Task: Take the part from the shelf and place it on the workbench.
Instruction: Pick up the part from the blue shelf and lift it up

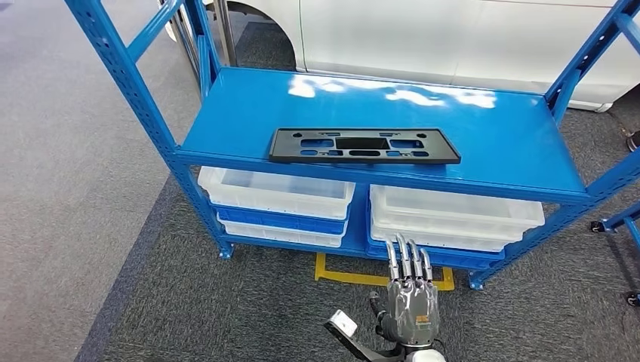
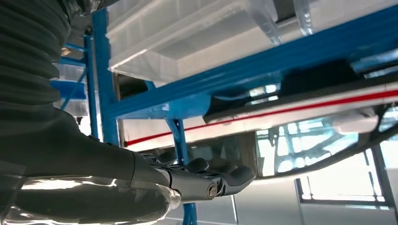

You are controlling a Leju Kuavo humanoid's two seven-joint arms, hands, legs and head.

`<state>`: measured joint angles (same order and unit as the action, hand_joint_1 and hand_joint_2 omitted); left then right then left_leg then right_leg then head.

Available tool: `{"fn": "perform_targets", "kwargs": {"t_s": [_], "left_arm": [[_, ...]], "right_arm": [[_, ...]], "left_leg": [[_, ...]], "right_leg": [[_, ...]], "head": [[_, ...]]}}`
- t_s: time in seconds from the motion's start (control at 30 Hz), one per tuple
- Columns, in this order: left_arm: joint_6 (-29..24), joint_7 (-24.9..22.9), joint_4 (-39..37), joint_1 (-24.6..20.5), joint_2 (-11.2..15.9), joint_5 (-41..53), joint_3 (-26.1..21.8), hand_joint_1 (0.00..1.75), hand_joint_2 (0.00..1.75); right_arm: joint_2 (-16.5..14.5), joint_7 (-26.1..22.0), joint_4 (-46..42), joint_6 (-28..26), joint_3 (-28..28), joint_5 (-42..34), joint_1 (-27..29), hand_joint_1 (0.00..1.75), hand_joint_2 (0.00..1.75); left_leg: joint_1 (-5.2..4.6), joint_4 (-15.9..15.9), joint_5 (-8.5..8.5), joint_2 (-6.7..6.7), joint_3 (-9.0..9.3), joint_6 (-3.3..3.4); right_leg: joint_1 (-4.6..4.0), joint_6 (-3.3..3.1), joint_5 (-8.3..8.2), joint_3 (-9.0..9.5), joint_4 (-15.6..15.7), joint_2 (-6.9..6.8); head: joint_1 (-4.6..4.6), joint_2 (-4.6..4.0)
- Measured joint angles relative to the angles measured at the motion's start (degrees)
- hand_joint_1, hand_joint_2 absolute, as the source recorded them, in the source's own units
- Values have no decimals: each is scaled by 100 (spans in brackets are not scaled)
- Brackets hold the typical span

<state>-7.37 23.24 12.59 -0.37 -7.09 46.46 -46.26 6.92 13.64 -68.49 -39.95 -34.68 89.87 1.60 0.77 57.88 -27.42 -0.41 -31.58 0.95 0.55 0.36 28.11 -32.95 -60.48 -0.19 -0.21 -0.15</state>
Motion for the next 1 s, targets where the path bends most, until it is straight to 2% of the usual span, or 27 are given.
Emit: {"fn": "perform_targets", "kwargs": {"t_s": [0.07, 0.13, 0.17, 0.2, 0.27, 0.3, 0.33, 0.37, 0.4, 0.43, 0.5, 0.53, 0.63, 0.67, 0.73, 0.8, 0.83, 0.9, 1.0], "left_arm": [[73, 20, 0, -4, 5, 13, -39, 0, 0], [113, 23, 0, -11, 18, 49, -79, 0, 0], [131, 20, 0, -15, 24, 74, -90, 0, 0], [145, 14, 0, -18, 31, 99, -98, 0, 0], [161, -2, 0, -17, 39, 143, -114, 0, 0], [162, -10, 0, -13, 44, 162, -126, 0, 0], [162, -17, 0, -8, 49, 187, -138, 0, 0], [162, -21, 0, -6, 53, 213, -152, 0, 0], [162, -23, 0, -6, 58, 232, -170, 0, 0], [162, -24, 0, -9, 63, 254, -191, 0, 0], [163, -25, 0, -21, 69, 281, -230, 0, 0], [164, -26, 0, -25, 69, 290, -239, 0, 0], [166, -32, 0, -14, 72, 293, -250, 0, 0], [166, -32, 0, -11, 73, 293, -252, 0, 0], [166, -32, 0, -20, 73, 295, -256, 0, 0], [166, -32, 0, -27, 74, 298, -263, 0, 0], [166, -34, 0, -26, 76, 301, -268, 0, 0], [166, -38, 0, -24, 78, 308, -278, 0, 0], [166, -40, 0, -24, 78, 311, -281, 0, 0]], "right_arm": [[-141, -148, 146, -1, 23, -18, -9, 0, 175], [-290, -305, 203, -2, 58, -45, -13, 0, 175], [-363, -389, 214, -3, 92, -52, -19, 0, 175], [-439, -471, 221, -4, 136, -52, -29, 0, 175], [-561, -612, 235, -5, 242, -45, -41, 0, 175], [-605, -667, 240, -5, 294, -42, -41, 0, 175], [-640, -710, 244, -4, 342, -41, -39, 0, 175], [-672, -748, 248, -4, 388, -40, -36, 0, 175], [-701, -777, 248, -4, 427, -38, -35, 0, 175], [-732, -800, 247, -4, 463, -37, -35, 0, 175], [-778, -829, 246, -5, 518, -33, -36, 0, 175], [-794, -837, 246, -6, 538, -31, -34, 0, 175], [-817, -843, 244, -9, 581, -28, -30, 0, 175], [-820, -843, 243, -10, 591, -27, -31, 0, 175], [-822, -844, 241, -12, 605, -26, -31, 0, 175], [-823, -846, 242, -12, 614, -26, -20, 0, 175], [-823, -846, 243, -11, 617, -26, -12, 0, 175], [-823, -847, 243, -11, 622, -26, -3, 0, 175], [-823, -848, 243, -11, 622, -26, -2, 0, 175]], "left_leg": [[-12, 2, -5, 3, -13, -68], [-6, 22, -39, 7, -19, -140], [-1, 122, -115, 9, -58, -173], [5, 332, -247, 11, -149, -203], [11, 1074, -615, 14, -493, -250], [12, 1442, -747, 14, -673, -268], [14, 1656, -775, 14, -786, -279], [17, 1638, -682, 15, -790, -282], [21, 1395, -492, 17, -685, -280], [27, 988, -256, 21, -500, -271], [19, 282, 9, 23, -169, -232], [11, 104, 39, 19, -94, -204], [5, 23, 23, 9, -77, -98], [13, 5, 31, 10, -66, -54], [27, -27, 44, 18, -46, 22], [19, -27, 34, 22, -43, 60], [14, -25, 27, 21, -38, 66], [9, -22, 17, 17, -26, 67], [8, -22, 12, 15, -19, 66]], "right_leg": [[-33, -34, 3, 32, 114, 12], [-12, -88, -16, 32, 142, 19], [4, -127, -27, 43, 165, 14], [21, -161, -36, 54, 186, 7], [19, -203, -32, 62, 190, -6], [16, -208, -28, 63, 187, -9], [14, -212, -23, 68, 185, -9], [14, -212, -16, 77, 183, -6], [16, -205, -6, 93, 181, 0], [17, -193, 9, 112, 177, 5], [-7, -146, 41, 123, 153, 16], [-20, -119, 49, 114, 143, 18], [-24, -40, 65, 98, 128, 20], [-15, -12, 122, 77, 59, 21], [4, 39, 399, -128, -398, 21], [13, 70, 724, -508, -1140, 21], [17, 77, 778, -654, -1396, 21], [19, 76, 701, -755, -1521, 20], [19, 72, 624, -737, -1457, 20]], "head": [[-2, 0], [-2, 0], [-3, 0], [-4, 0], [-7, 0], [-6, 0], [-7, 0], [-7, 0], [-6, 0], [-6, 0], [-4, 0], [-4, 0], [-3, 0], [-3, 0], [-2, 0], [-1, 0], [-1, 0], [-1, 0], [-1, 0]]}}
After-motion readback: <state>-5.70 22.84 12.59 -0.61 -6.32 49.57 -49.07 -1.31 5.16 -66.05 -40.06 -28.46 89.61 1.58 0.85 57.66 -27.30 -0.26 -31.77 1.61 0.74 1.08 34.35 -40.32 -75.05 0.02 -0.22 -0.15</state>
